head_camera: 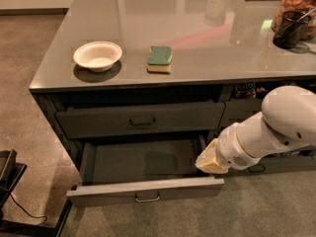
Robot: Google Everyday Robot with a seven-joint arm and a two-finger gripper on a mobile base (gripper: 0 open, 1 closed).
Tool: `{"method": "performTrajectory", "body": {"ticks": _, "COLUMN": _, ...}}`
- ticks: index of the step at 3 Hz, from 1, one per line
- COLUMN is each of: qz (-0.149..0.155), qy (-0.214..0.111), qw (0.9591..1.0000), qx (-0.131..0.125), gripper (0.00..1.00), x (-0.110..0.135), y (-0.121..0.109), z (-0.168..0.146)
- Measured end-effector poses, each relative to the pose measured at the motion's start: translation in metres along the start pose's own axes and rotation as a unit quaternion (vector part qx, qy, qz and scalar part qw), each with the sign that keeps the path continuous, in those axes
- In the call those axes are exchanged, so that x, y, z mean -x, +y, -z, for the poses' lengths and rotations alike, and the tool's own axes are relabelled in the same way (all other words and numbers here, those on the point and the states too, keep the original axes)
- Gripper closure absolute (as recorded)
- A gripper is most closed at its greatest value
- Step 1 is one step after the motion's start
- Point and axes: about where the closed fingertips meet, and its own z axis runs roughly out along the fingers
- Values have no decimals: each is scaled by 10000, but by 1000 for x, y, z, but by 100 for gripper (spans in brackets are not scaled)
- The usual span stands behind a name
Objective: Close middle drawer
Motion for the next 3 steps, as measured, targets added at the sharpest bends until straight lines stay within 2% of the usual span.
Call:
{"method": "performTrajectory", "body": {"ticks": 1, "qz": 256, "qy": 140, "qw": 9996, "qx": 51, "gripper": 100, "x": -20, "y": 9, "z": -32}}
{"method": "performTrajectory", "body": {"ticks": 2, "qz": 722, "qy": 141, "qw": 9971, "qx": 188, "gripper": 100, "x": -47, "y": 20, "z": -93}}
{"method": "performTrajectory", "body": {"ticks": 3, "qz": 1015, "qy": -41, "qw": 9940, "qx": 400, "gripper": 100, "x": -70, "y": 20, "z": -161}}
